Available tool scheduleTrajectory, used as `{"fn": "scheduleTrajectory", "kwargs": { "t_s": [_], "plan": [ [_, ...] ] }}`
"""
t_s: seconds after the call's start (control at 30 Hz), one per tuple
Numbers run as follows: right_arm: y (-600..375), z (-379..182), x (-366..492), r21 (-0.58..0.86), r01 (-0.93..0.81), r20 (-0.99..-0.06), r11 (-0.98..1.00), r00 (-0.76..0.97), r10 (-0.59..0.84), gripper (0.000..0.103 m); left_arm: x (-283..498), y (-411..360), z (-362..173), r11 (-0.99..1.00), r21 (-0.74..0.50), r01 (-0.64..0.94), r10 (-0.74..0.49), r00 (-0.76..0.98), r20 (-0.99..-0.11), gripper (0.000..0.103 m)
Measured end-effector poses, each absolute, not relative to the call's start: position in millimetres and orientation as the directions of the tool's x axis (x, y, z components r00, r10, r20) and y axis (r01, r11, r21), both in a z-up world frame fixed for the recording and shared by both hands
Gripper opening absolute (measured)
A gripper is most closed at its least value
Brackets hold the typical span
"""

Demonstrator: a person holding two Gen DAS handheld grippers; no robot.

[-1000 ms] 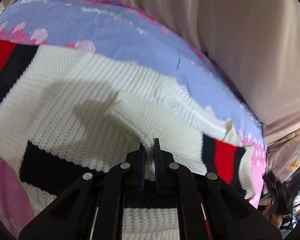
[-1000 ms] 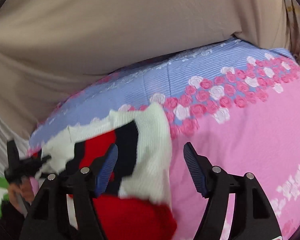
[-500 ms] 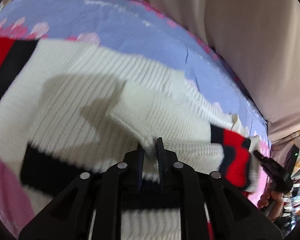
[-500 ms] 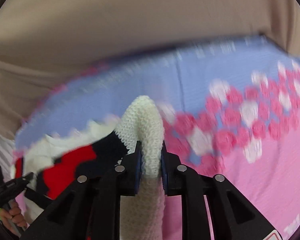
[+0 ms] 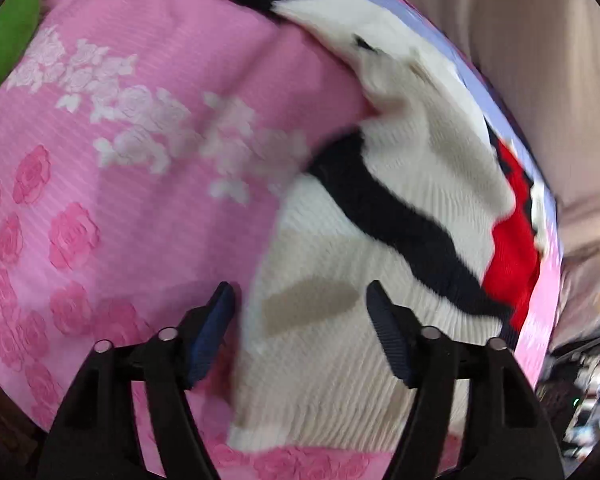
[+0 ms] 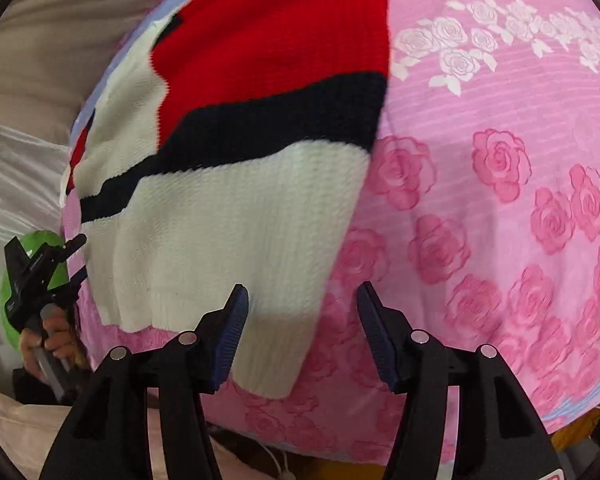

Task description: Fold small clothes

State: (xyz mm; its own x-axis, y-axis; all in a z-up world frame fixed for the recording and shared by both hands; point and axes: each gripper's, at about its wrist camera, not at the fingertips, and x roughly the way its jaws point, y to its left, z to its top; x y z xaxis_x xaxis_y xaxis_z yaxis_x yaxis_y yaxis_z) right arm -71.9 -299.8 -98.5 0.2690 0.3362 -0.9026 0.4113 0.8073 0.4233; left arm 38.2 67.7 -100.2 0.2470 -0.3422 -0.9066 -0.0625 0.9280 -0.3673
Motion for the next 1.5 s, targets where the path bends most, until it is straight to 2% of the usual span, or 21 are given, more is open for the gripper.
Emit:
{"fn": "scheduleTrajectory", "kwargs": {
  "t_s": [0.03, 0.07, 0.17, 0.33, 0.47, 0.57, 0.6, 0.63, 0.67, 0.7, 0.73, 0.8, 0.87, 0.97, 1.07, 1.17, 1.2, 1.23, 1.33, 1.43, 1.5],
  "plan": [
    [-296.6, -96.1, -65.4, 0.394, 0.384, -0.913, 0.835, 0.269, 0.307, 0.039, 36.3, 60.4, -100.9, 0.929, -0.368, -0.040, -0.351, 0.222, -0.910, 0.032],
    [-297.1, -97.2, -57.5, 0.403, 0.354, -0.909, 0.844, 0.261, 0.325, 0.013, 35.7, 57.7, -102.2, 0.918, -0.395, -0.032, -0.382, 0.194, -0.903, 0.010],
    [-313.9, -76.1, -55.9, 0.429, 0.346, -0.894, 0.835, 0.293, 0.338, 0.010, 23.1, 62.3, -90.7, 0.884, -0.466, -0.045, -0.454, 0.160, -0.876, 0.009],
    [-342.9, -43.9, -112.5, 0.320, 0.316, -0.941, 0.893, 0.215, 0.261, 0.010, -32.8, 74.0, -81.2, 0.885, -0.465, 0.004, -0.464, 0.052, -0.884, 0.009],
    [-340.8, -74.0, -137.2, 0.267, 0.306, -0.964, 0.914, 0.092, 0.251, 0.011, -55.4, 66.0, -113.9, 0.897, -0.443, 0.003, -0.442, -0.029, -0.896, 0.010],
    [-335.4, -90.8, -122.6, 0.227, 0.300, -0.974, 0.926, 0.085, 0.211, 0.014, -49.2, 71.7, -105.0, 0.887, -0.462, -0.006, -0.462, -0.003, -0.887, 0.014],
    [-338.1, -86.4, -114.1, 0.223, 0.328, -0.975, 0.918, 0.081, 0.208, 0.015, -41.5, 76.1, -95.3, 0.886, -0.464, -0.009, -0.463, 0.040, -0.885, 0.016],
    [-341.6, -77.9, -106.6, 0.221, 0.354, -0.975, 0.909, 0.099, 0.199, 0.018, -34.0, 88.5, -83.2, 0.885, -0.465, -0.008, -0.462, 0.101, -0.881, 0.028],
    [-344.2, -64.7, -98.5, 0.210, 0.372, -0.975, 0.904, 0.143, 0.167, 0.020, -17.9, 101.0, -69.6, 0.886, -0.463, -0.012, -0.453, 0.184, -0.872, 0.035],
    [-346.8, -53.6, -93.7, 0.197, 0.380, -0.974, 0.904, 0.178, 0.137, 0.021, -1.8, 112.1, -60.7, 0.889, -0.457, -0.030, -0.437, 0.247, -0.865, 0.047],
    [-348.0, -41.1, -83.5, 0.181, 0.388, -0.972, 0.904, 0.213, 0.103, 0.022, 23.4, 128.4, -51.7, 0.888, -0.454, -0.077, -0.408, 0.325, -0.853, 0.050],
    [-349.1, -19.2, -60.5, 0.174, 0.409, -0.957, 0.896, 0.286, 0.055, 0.030, 66.3, 152.3, -45.0, 0.869, -0.473, -0.149, -0.377, 0.420, -0.826, 0.050],
    [-343.5, -0.4, -32.6, 0.231, 0.429, -0.930, 0.873, 0.361, 0.069, 0.036, 115.7, 183.0, -44.7, 0.836, -0.493, -0.241, -0.330, 0.498, -0.802, 0.050],
    [-316.1, 7.8, -0.6, 0.333, 0.410, -0.891, 0.849, 0.433, 0.141, 0.037, 181.7, 229.9, -55.5, 0.747, -0.543, -0.383, -0.289, 0.548, -0.785, 0.050],
    [-297.7, 12.8, 10.8, 0.346, 0.370, -0.879, 0.862, 0.449, 0.160, 0.040, 228.6, 266.7, -77.0, 0.677, -0.529, -0.512, -0.224, 0.541, -0.811, 0.050],
    [-269.2, 10.3, 37.6, 0.333, 0.335, -0.884, 0.881, 0.435, 0.169, 0.042, 250.0, 280.5, -101.7, 0.616, -0.527, -0.585, -0.212, 0.521, -0.827, 0.043],
    [-260.3, 11.1, 35.2, 0.323, 0.324, -0.889, 0.889, 0.427, 0.167, 0.042, 253.3, 282.3, -99.1, 0.611, -0.532, -0.586, -0.191, 0.543, -0.818, 0.028],
    [-254.3, 10.5, 36.3, 0.300, 0.310, -0.896, 0.902, 0.416, 0.155, 0.042, 257.2, 283.7, -98.4, 0.618, -0.532, -0.580, -0.198, 0.540, -0.818, 0.005],
    [-240.2, 8.6, 28.7, 0.238, 0.277, -0.908, 0.931, 0.405, 0.112, 0.044, 267.3, 271.5, -74.2, 0.683, -0.503, -0.530, -0.157, 0.566, -0.809, 0.004],
    [-242.9, 10.3, 26.7, 0.226, 0.281, -0.905, 0.933, 0.416, 0.094, 0.045, 265.3, 219.3, -13.5, 0.808, -0.479, -0.343, -0.159, 0.656, -0.738, 0.004],
    [-249.4, 9.3, 25.1, 0.234, 0.293, -0.900, 0.927, 0.426, 0.093, 0.045, 253.8, 157.2, 36.2, 0.864, -0.477, -0.160, -0.238, 0.706, -0.667, 0.004]
  ]
}}
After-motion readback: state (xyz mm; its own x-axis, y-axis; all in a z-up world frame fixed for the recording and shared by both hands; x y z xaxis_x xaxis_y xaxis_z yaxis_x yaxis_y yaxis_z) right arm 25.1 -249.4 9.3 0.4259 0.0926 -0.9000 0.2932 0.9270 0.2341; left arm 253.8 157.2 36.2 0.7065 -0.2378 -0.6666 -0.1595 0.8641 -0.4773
